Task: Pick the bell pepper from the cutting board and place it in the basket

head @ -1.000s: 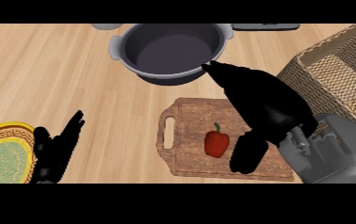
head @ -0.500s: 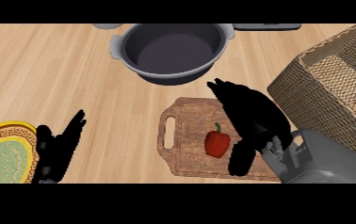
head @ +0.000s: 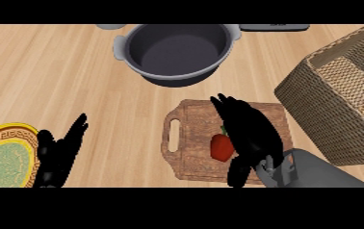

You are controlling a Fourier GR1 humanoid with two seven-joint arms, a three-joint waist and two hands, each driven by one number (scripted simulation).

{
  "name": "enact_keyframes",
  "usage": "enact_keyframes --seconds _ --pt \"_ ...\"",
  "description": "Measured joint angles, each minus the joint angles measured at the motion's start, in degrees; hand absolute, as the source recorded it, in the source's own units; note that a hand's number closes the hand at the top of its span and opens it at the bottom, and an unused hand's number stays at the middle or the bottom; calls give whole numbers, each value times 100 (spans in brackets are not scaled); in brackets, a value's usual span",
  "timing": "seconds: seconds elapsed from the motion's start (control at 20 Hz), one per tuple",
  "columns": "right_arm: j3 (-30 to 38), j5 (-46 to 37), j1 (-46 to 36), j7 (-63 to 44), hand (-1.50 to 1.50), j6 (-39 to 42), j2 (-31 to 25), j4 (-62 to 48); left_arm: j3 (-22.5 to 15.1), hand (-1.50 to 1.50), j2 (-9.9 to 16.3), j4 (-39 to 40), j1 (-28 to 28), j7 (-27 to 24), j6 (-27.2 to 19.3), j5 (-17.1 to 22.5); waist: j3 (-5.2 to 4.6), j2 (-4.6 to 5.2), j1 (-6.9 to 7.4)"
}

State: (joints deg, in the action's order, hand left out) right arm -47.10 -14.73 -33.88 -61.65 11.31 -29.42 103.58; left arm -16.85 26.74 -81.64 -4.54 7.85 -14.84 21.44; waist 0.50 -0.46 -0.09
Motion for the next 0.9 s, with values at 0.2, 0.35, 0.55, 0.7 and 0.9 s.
enact_keyframes --seconds 0.2,0.35,0.55,0.7,0.9 --pt "11 -356 249 138 -150 -62 110 -146 45 0 -64 27 1 11 32 -69 3 3 1" --pt "55 -576 346 212 -150 -95 277 -315 114 0 -50 5 -53 -37 133 -87 3 5 13" --pt "126 -802 356 331 -150 -83 545 -643 210 0 -33 78 -47 -5 304 -74 5 10 25" --pt "164 -1003 462 459 -150 -84 677 -854 227 0 -91 9 -44 101 303 -121 10 8 27" --pt "189 -1058 547 526 -150 62 768 -1101 200 0 -208 1 -39 110 232 -267 11 9 24"
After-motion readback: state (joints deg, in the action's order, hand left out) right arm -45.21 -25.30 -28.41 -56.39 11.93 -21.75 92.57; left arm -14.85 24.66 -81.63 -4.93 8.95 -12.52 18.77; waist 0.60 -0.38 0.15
